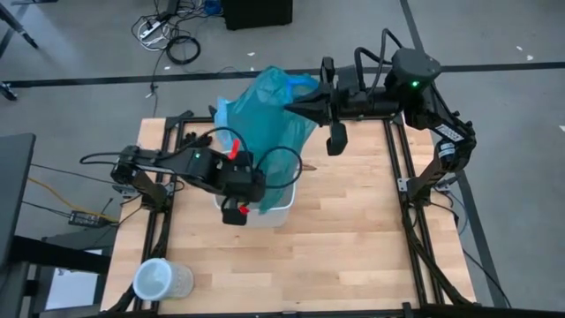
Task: Place trash/remove bag and relplace
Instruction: Insert the green plastic trash bag into the trash bin
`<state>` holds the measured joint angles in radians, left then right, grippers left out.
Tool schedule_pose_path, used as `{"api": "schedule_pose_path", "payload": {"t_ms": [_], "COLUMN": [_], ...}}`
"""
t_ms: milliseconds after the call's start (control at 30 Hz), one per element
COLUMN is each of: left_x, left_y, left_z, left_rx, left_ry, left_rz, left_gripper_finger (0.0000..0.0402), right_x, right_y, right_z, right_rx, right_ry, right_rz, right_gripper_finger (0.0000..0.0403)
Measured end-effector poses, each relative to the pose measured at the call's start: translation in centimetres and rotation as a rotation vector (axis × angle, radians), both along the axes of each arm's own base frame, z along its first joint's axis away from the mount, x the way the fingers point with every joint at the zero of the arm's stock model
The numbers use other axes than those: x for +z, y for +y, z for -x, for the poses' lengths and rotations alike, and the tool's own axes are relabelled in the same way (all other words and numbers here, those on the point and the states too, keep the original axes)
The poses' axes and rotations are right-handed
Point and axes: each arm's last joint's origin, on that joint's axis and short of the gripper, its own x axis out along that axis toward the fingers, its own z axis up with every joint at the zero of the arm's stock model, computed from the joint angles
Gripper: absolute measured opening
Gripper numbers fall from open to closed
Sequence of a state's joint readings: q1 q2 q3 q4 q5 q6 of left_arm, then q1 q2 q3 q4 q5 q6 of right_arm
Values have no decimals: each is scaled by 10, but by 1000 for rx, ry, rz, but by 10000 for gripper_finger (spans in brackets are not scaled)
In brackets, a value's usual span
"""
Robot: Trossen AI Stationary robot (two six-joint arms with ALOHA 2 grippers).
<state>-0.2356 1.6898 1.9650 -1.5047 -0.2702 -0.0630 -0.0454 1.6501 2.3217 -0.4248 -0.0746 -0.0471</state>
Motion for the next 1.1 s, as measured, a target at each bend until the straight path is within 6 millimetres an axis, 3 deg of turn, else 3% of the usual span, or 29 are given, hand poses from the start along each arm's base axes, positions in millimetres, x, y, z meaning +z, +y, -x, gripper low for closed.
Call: {"api": "schedule_pose_path", "payload": {"t_ms": [67,167,333,500,600,700,900,1100], "left_x": [-4,7,60,105,120,113,54,13], "left_y": [0,2,2,9,4,-5,-20,-25], "left_z": [-3,7,48,97,102,93,53,37], "left_rx": [28,72,110,186,132,53,28,40], "left_ry": [-28,-83,-301,-558,-714,-704,-475,-410], "left_rz": [-8,22,117,149,193,151,38,-51], "left_gripper_finger": [9,9,9,9,9,9,9,9], "right_x": [1,4,5,-8,-12,-11,-2,-1], "right_y": [0,-1,-2,3,1,-3,-3,-1], "right_z": [2,8,14,0,-8,-14,-14,-14], "right_rx": [-2,-12,-27,-29,-57,-70,-68,-58], "right_ry": [-4,-15,1,86,94,63,-49,-51], "right_rz": [0,-2,-18,23,26,25,32,23], "right_gripper_finger": [0,0,0,0,0,0,0,0]}}
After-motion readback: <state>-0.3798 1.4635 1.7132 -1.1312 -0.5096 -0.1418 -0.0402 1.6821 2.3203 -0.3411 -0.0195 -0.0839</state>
